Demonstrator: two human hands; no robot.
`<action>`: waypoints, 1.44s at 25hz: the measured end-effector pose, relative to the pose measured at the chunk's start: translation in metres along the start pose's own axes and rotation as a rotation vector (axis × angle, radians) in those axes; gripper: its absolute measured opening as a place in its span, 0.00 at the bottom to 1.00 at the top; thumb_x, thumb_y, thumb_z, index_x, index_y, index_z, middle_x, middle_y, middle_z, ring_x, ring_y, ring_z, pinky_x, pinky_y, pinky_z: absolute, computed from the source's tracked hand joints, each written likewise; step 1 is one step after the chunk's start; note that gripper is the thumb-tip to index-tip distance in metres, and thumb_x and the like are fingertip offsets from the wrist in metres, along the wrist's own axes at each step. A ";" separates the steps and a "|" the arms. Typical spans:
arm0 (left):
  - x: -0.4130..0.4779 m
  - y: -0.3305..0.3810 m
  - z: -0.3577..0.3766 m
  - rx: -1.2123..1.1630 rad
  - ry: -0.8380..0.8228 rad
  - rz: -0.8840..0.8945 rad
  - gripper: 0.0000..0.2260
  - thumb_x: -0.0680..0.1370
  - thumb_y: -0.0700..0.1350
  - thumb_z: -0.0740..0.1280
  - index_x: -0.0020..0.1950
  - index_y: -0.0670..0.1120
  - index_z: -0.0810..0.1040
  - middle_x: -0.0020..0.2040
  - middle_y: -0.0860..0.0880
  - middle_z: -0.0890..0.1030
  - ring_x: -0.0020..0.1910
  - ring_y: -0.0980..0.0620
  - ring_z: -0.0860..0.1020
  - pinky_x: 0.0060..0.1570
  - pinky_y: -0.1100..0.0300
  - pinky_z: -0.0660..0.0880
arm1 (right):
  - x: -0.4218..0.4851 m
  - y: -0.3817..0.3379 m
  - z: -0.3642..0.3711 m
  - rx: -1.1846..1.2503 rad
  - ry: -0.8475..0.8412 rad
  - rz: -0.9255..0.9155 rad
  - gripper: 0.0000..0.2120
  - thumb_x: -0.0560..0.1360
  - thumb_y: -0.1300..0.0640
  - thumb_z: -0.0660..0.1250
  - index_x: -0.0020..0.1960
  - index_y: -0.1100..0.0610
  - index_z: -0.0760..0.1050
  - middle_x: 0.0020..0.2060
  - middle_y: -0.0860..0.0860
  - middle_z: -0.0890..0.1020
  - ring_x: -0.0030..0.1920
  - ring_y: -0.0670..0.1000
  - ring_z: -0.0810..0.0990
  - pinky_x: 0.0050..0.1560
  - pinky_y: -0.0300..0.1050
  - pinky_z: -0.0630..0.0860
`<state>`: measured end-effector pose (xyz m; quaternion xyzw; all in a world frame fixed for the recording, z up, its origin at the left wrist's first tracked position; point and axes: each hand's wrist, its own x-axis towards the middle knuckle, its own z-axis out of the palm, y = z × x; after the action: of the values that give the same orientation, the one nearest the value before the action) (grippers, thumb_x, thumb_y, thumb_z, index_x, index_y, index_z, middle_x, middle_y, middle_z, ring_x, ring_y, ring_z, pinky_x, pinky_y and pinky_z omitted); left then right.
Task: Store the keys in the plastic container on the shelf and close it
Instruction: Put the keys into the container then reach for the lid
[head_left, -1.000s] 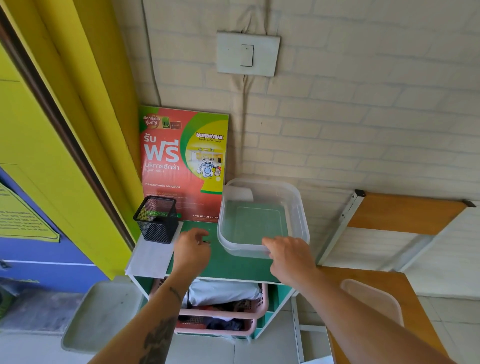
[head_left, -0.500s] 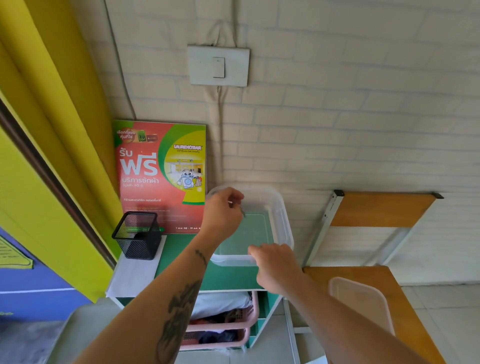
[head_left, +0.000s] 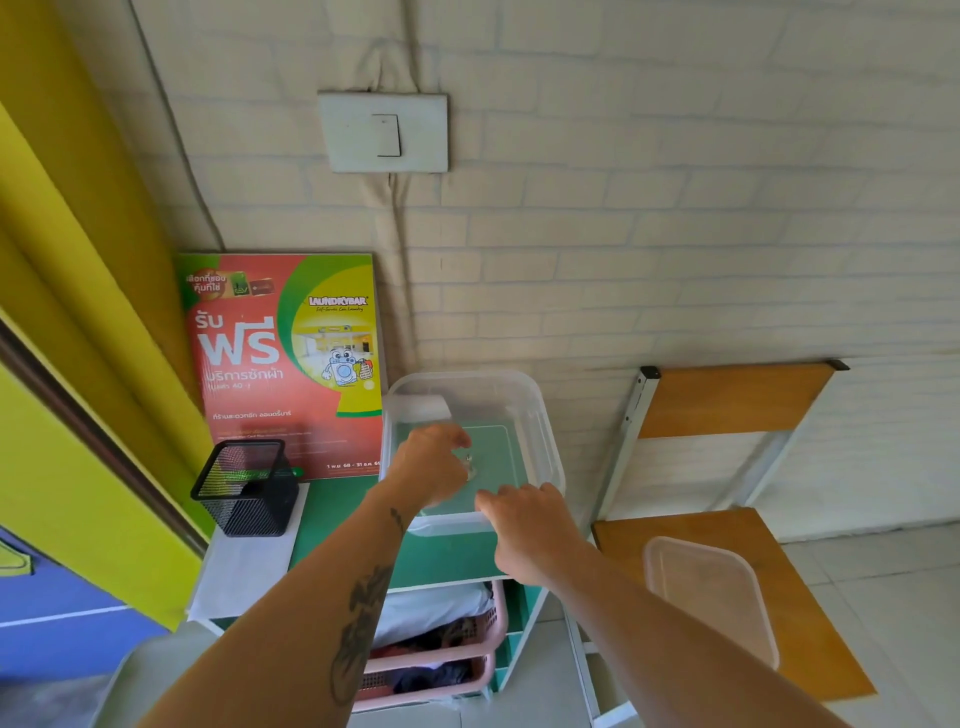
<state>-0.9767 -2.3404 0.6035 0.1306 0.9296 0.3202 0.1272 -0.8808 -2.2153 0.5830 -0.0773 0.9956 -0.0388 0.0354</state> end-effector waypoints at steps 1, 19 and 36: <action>-0.001 0.001 -0.002 -0.005 0.014 0.005 0.18 0.75 0.35 0.63 0.62 0.48 0.79 0.63 0.49 0.80 0.59 0.48 0.78 0.62 0.54 0.75 | 0.000 0.000 0.000 0.000 -0.001 0.002 0.14 0.70 0.66 0.67 0.51 0.53 0.71 0.38 0.50 0.74 0.39 0.53 0.75 0.46 0.50 0.67; -0.031 0.062 0.019 -0.470 0.275 0.079 0.17 0.72 0.32 0.57 0.47 0.48 0.83 0.42 0.50 0.85 0.40 0.49 0.83 0.38 0.59 0.77 | -0.046 0.081 -0.055 0.420 0.070 0.098 0.20 0.79 0.53 0.64 0.71 0.50 0.70 0.68 0.48 0.75 0.68 0.51 0.73 0.68 0.54 0.71; -0.038 0.217 0.326 -0.301 -0.130 -0.168 0.13 0.75 0.43 0.62 0.58 0.50 0.78 0.54 0.50 0.80 0.47 0.50 0.80 0.45 0.57 0.77 | -0.227 0.374 0.092 0.456 -0.274 0.649 0.27 0.77 0.46 0.63 0.73 0.50 0.63 0.70 0.53 0.68 0.68 0.56 0.68 0.62 0.53 0.73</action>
<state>-0.8017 -2.0044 0.4975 0.0523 0.8687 0.4348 0.2315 -0.7064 -1.8181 0.4755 0.2457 0.9204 -0.2344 0.1940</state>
